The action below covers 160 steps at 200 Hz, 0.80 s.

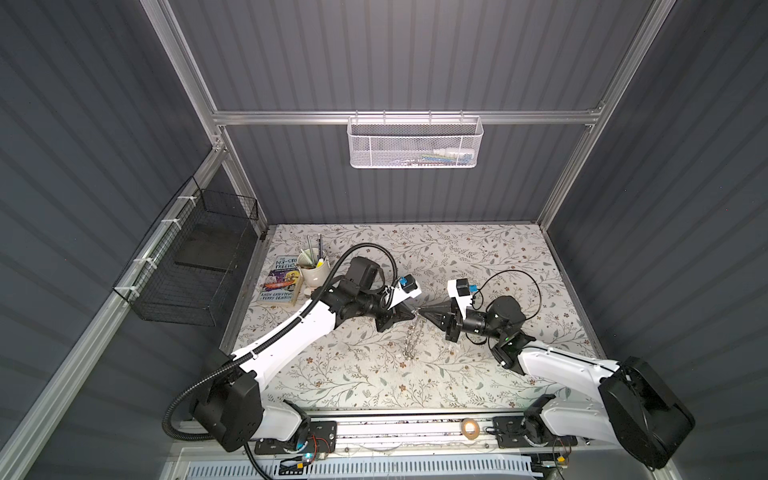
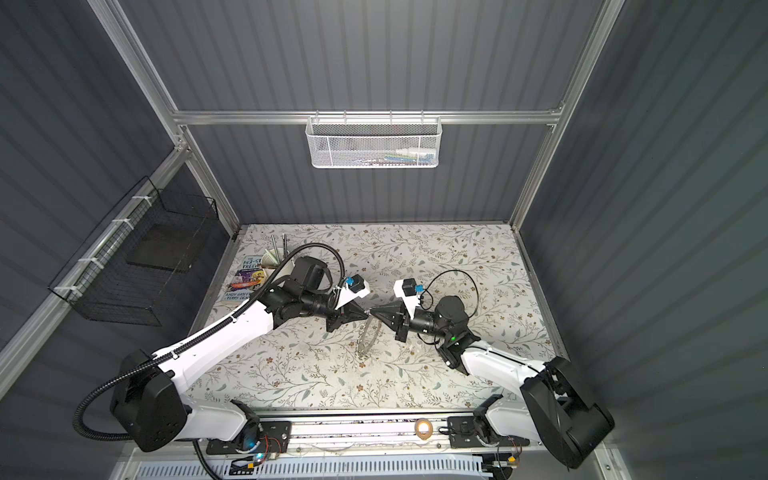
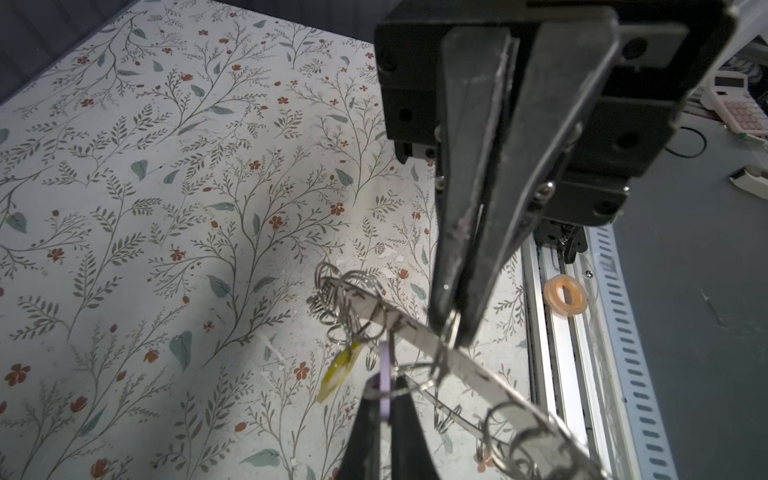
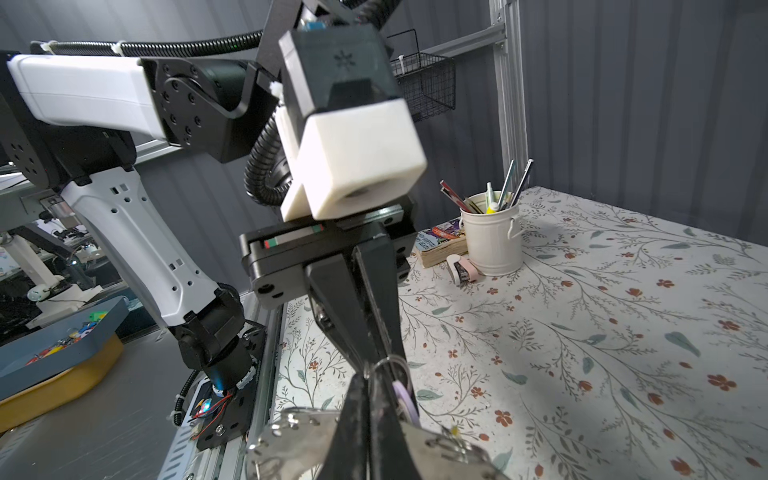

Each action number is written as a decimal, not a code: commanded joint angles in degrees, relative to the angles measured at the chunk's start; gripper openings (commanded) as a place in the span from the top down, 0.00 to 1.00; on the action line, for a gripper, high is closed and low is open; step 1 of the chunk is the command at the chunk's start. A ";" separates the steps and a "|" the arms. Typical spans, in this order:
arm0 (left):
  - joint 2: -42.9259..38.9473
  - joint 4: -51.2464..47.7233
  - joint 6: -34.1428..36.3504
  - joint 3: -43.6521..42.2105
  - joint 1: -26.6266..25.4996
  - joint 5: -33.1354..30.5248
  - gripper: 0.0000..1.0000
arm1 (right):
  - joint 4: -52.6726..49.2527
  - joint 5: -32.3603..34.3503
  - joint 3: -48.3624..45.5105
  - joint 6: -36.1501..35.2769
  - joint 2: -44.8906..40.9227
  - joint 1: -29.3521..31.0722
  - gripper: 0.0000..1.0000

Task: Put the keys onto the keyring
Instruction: 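Open the left gripper and draw it back while the right gripper holds the plate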

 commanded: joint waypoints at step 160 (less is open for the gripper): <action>-9.10 15.98 -20.15 -12.75 0.30 -11.30 0.68 | 6.73 -3.28 2.90 4.59 -0.10 -1.46 1.00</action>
